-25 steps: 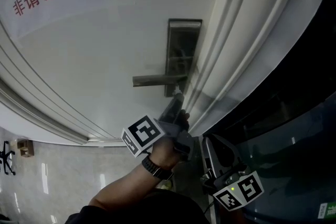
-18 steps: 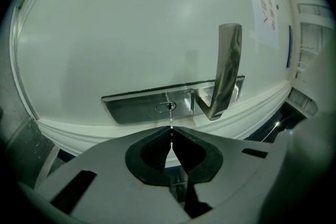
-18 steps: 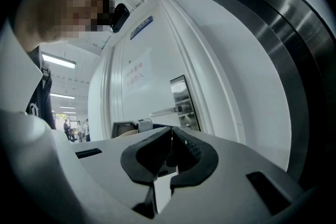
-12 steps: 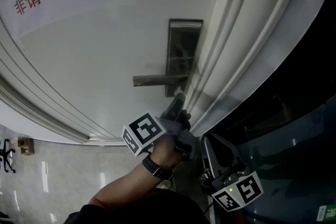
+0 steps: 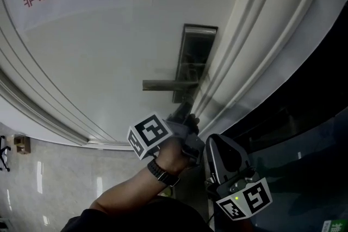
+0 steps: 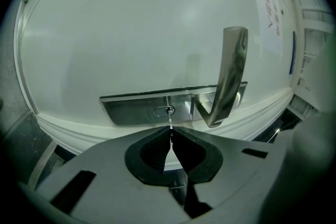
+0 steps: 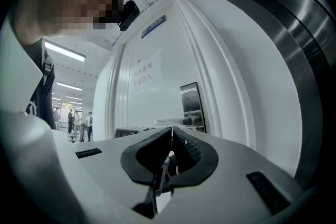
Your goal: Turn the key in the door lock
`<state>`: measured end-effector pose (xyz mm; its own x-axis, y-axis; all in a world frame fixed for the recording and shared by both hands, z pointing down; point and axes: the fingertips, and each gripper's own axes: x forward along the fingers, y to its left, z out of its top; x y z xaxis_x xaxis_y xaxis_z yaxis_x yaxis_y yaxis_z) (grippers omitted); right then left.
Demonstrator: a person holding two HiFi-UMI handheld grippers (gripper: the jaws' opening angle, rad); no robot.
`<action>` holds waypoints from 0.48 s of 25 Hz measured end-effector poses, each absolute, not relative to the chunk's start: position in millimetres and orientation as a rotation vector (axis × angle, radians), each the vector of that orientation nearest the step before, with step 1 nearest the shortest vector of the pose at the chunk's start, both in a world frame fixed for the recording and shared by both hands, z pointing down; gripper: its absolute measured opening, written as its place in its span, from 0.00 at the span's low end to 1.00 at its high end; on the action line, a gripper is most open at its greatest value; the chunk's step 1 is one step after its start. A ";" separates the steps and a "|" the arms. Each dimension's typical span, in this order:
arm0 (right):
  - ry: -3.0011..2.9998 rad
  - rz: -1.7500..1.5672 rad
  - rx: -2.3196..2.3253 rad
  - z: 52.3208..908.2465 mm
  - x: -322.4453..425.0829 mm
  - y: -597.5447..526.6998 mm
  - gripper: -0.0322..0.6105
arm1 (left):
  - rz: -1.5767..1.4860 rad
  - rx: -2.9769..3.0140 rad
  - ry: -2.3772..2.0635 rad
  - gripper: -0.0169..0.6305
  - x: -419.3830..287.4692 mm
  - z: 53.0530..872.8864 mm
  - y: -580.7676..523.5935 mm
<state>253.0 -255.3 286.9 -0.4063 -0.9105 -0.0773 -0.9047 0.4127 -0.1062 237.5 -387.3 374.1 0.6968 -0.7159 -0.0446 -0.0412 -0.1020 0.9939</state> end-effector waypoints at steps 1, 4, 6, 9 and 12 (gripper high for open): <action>2.534 -0.072 -1.635 285.9 252.9 -255.5 0.07 | -0.633 1.592 -0.635 0.04 238.0 373.3 -387.6; 2.527 -0.084 -1.629 285.2 252.7 -255.7 0.07 | -0.617 1.587 -0.637 0.04 240.6 373.8 -392.3; 2.521 -0.095 -1.624 286.2 252.9 -255.8 0.07 | -0.609 1.583 -0.636 0.04 241.7 373.5 -398.7; 2.519 -0.107 -1.621 288.1 253.6 -256.4 0.07 | -0.601 1.600 -0.648 0.04 242.7 373.4 -407.0; 2.517 -0.117 -1.621 289.6 256.2 -257.8 0.07 | -0.579 1.629 -0.654 0.04 244.0 372.5 -410.6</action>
<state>256.2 -257.8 289.6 -0.4069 -0.9100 -0.0799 -0.8987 0.4145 -0.1434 244.0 -410.6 372.5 0.7153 -0.6987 -0.0118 -0.0960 -0.1150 0.9887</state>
